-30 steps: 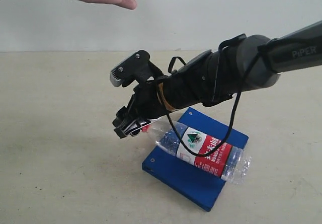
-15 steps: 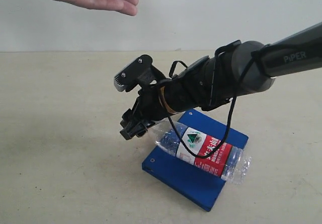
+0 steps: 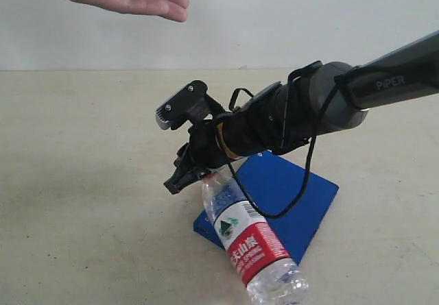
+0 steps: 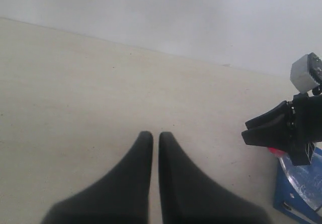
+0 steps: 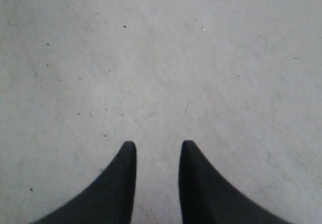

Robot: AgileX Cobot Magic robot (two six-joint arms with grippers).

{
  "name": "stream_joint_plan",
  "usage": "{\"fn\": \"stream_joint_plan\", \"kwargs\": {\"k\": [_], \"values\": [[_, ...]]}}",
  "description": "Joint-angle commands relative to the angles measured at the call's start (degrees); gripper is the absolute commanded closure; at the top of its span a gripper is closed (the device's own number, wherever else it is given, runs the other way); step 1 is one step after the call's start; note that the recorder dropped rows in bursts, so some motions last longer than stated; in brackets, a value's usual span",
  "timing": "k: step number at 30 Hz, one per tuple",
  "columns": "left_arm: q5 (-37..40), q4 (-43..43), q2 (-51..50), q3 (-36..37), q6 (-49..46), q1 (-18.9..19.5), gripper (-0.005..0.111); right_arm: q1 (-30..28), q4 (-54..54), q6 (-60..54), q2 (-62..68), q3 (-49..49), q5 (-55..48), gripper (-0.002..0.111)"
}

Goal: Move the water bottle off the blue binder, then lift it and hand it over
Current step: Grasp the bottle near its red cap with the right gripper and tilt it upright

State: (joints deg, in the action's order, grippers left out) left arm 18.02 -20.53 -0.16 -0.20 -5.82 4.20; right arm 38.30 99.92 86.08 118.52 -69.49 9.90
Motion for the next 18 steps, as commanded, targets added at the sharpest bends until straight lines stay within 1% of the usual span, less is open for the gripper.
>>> {"fn": "stream_joint_plan", "kwargs": {"k": [1, 5, 8, 11, 13, 15, 16, 18], "values": [[-0.4, 0.0, 0.2, 0.2, -0.2, -0.1, 0.102, 0.0, 0.0, 2.8, -0.6, 0.2, -2.9, 0.108], [-0.4, 0.0, 0.2, 0.2, -0.2, -0.1, 0.102, 0.0, 0.0, 6.5, -2.8, 0.2, -9.9, 0.108], [-0.4, 0.0, 0.2, 0.2, -0.2, -0.1, 0.102, 0.0, 0.0, 6.7, -5.0, 0.2, -14.2, 0.108], [-0.4, 0.0, 0.2, 0.2, -0.2, -0.1, 0.102, 0.0, 0.0, 6.7, -7.3, 0.2, -14.5, 0.108], [-0.4, 0.0, 0.2, 0.2, -0.2, -0.1, 0.102, 0.0, 0.0, 6.9, -9.3, 0.2, -12.1, 0.108], [-0.4, 0.0, 0.2, 0.2, -0.2, -0.1, 0.102, 0.0, -2.9, 8.6, -12.2, 0.2, -8.3, 0.107], [-0.4, 0.0, 0.2, 0.2, -0.2, -0.1, 0.102, 0.0, -4.0, 10.6, -13.5, 0.2, -5.4, 0.104], [-0.4, 0.0, 0.2, 0.2, -0.2, -0.1, 0.102, 0.0, -3.4, 15.0, -15.3, 0.2, 1.1, 0.091]]}}
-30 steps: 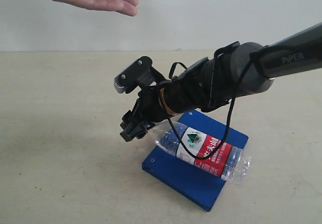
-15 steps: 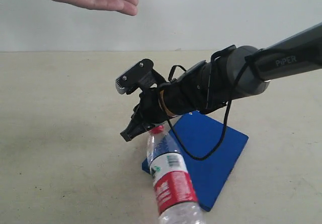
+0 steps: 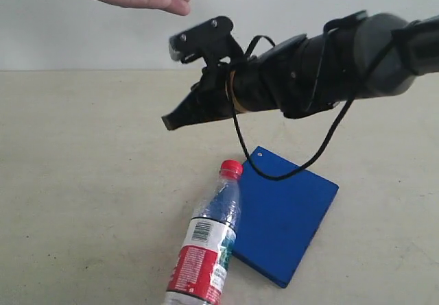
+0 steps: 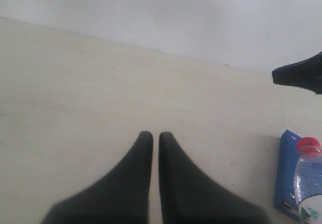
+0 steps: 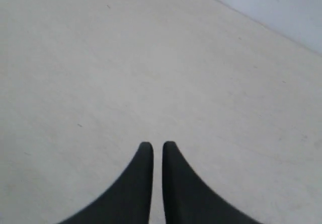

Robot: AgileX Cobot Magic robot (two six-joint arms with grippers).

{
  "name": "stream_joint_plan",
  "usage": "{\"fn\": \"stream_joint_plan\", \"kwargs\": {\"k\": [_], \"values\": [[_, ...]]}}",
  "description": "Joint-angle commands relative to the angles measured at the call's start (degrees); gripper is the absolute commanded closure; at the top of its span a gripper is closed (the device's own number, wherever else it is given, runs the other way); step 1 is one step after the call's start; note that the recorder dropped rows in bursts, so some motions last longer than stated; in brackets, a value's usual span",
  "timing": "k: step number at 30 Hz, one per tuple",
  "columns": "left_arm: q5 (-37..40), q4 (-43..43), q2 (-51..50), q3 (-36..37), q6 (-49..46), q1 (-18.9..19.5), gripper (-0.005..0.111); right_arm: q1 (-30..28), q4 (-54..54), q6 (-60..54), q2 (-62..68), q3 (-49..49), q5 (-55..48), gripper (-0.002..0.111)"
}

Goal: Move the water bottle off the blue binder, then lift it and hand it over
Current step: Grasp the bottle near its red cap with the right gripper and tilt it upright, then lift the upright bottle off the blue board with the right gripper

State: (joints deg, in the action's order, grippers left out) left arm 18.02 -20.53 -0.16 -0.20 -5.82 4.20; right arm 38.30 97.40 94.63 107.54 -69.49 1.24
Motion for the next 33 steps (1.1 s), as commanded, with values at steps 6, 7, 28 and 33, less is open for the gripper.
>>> {"fn": "stream_joint_plan", "kwargs": {"k": [6, 7, 28, 33], "values": [[-0.4, 0.0, 0.2, 0.2, -0.2, -0.1, 0.102, 0.0, 2.5, 22.6, -5.2, 0.4, 15.5, 0.036], [-0.4, 0.0, 0.2, 0.2, -0.2, -0.1, 0.102, -0.1, 2.5, 24.8, -5.2, 0.4, 15.6, 0.037], [-0.4, 0.0, 0.2, 0.2, -0.2, -0.1, 0.102, -21.6, 2.5, 25.3, -7.1, 15.4, 55.3, 0.041], [-0.4, 0.0, 0.2, 0.2, -0.2, -0.1, 0.102, -21.7, 2.5, 25.3, -10.7, 13.6, 47.9, 0.041]]}}
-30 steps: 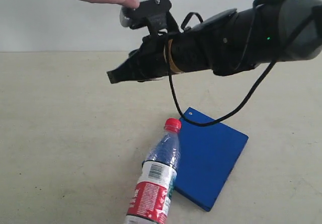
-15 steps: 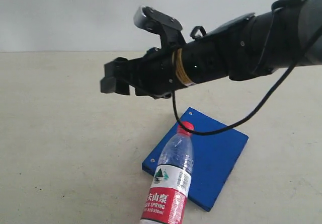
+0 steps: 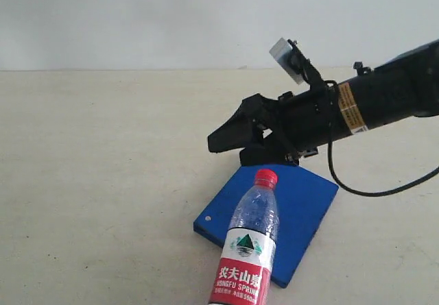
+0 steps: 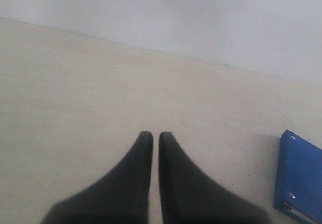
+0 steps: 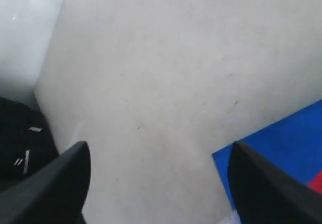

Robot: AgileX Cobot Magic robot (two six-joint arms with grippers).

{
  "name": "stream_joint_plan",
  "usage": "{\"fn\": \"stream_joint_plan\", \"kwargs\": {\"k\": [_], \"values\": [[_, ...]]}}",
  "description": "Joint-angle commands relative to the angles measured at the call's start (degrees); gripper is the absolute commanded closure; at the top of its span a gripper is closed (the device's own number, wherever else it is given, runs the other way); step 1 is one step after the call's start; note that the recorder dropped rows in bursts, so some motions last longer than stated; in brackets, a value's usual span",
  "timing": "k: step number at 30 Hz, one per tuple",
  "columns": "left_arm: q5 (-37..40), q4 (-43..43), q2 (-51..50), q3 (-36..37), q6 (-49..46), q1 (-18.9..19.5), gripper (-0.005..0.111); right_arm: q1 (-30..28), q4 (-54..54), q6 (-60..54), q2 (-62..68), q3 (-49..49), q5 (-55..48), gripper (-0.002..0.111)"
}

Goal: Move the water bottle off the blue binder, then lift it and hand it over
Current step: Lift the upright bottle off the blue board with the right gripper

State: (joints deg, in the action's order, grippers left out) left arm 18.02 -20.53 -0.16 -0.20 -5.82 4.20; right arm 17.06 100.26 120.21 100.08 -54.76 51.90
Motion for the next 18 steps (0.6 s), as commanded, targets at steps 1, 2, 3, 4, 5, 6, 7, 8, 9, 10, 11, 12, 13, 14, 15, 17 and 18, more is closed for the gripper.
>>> {"fn": "stream_joint_plan", "kwargs": {"k": [1, 2, 3, 4, 5, 6, 7, 8, 9, 10, 11, 12, 13, 14, 15, 17, 18], "values": [[-0.4, 0.0, 0.2, 0.2, -0.2, -0.1, 0.102, -0.5, -0.3, -0.3, -3.9, -1.2, -1.7, 0.041], [-0.4, 0.0, 0.2, 0.2, -0.2, -0.1, 0.102, -0.5, -0.3, -0.3, -4.3, -0.8, -0.6, 0.041], [-0.4, 0.0, 0.2, 0.2, -0.2, -0.1, 0.102, -0.5, -0.3, -0.3, -4.8, -0.1, 0.0, 0.041], [-0.4, 0.0, 0.2, 0.2, -0.2, -0.1, 0.102, -0.5, -0.3, -0.3, -5.0, 0.9, -0.6, 0.041], [-0.4, 0.0, 0.2, 0.2, -0.2, -0.1, 0.102, -0.5, -0.3, -0.3, -5.2, 1.8, -1.7, 0.041], [-0.4, 0.0, 0.2, 0.2, -0.2, -0.1, 0.102, -0.5, -0.3, -0.3, -5.2, 3.0, -3.8, 0.041], [-0.4, 0.0, 0.2, 0.2, -0.2, -0.1, 0.102, -0.5, -0.3, -0.3, -5.2, 4.7, -7.2, 0.041], [-0.4, 0.0, 0.2, 0.2, -0.2, -0.1, 0.102, -0.5, -0.3, -0.3, -5.2, 5.9, -9.6, 0.041], [-0.4, 0.0, 0.2, 0.2, -0.2, -0.1, 0.102, -0.5, -0.3, -0.3, -5.2, 7.3, -12.1, 0.041], [-0.4, 0.0, 0.2, 0.2, -0.2, -0.1, 0.102, -0.5, -0.3, -0.3, -5.2, 8.8, -14.1, 0.041], [-0.4, 0.0, 0.2, 0.2, -0.2, -0.1, 0.102, -0.5, -0.3, -0.3, -5.2, 9.8, -15.1, 0.041], [-0.4, 0.0, 0.2, 0.2, -0.2, -0.1, 0.102, -0.5, -0.3, -0.3, -5.2, 11.2, -15.7, 0.041], [-0.4, 0.0, 0.2, 0.2, -0.2, -0.1, 0.102, -0.5, -0.3, -0.3, -5.2, 12.5, -16.1, 0.041], [-0.4, 0.0, 0.2, 0.2, -0.2, -0.1, 0.102, -0.5, -0.3, -0.3, -5.2, 13.4, -16.1, 0.041], [-0.4, 0.0, 0.2, 0.2, -0.2, -0.1, 0.102, -0.5, -0.3, -0.3, -5.2, 14.6, -16.4, 0.041], [-0.4, 0.0, 0.2, 0.2, -0.2, -0.1, 0.102, -0.5, -0.3, -0.3, -5.2, 15.8, -17.0, 0.041], [-0.4, 0.0, 0.2, 0.2, -0.2, -0.1, 0.102, -0.5, -0.3, -0.3, -5.2, 16.2, -18.1, 0.041]]}}
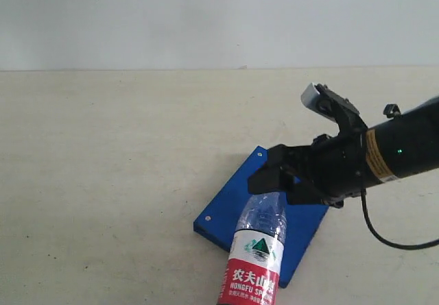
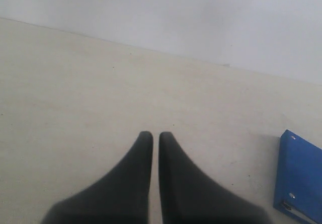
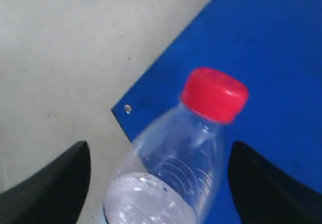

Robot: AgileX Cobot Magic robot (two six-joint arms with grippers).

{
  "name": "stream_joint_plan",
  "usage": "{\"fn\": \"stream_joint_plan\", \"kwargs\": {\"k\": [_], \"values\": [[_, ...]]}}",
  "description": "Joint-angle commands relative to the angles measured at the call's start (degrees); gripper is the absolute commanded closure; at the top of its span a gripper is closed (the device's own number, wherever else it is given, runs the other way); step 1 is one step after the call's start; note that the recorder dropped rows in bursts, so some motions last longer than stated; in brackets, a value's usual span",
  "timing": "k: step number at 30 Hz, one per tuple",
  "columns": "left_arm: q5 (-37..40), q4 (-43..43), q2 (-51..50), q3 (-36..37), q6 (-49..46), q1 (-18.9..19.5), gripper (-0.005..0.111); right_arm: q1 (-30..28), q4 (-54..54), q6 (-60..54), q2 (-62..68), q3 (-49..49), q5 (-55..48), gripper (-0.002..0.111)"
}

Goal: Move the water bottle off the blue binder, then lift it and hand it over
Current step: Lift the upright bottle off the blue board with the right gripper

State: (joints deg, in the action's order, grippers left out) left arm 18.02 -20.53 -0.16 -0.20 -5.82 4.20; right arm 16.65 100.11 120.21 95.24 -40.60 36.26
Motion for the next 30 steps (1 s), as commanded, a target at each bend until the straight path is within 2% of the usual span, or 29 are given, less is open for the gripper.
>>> {"fn": "stream_joint_plan", "kwargs": {"k": [1, 6, 27, 30], "values": [[-0.4, 0.0, 0.2, 0.2, -0.2, -0.1, 0.102, -0.1, -0.2, -0.3, -0.3, 2.3, -3.2, 0.041], [-0.4, 0.0, 0.2, 0.2, -0.2, -0.1, 0.102, -0.1, -3.0, -0.3, 0.0, 2.3, -7.4, 0.041], [-0.4, 0.0, 0.2, 0.2, -0.2, -0.1, 0.102, -0.1, -7.0, -0.4, 6.2, -0.2, -4.2, 0.041], [-0.4, 0.0, 0.2, 0.2, -0.2, -0.1, 0.102, -0.1, -7.7, -0.4, 6.3, -0.7, -4.4, 0.05]]}}
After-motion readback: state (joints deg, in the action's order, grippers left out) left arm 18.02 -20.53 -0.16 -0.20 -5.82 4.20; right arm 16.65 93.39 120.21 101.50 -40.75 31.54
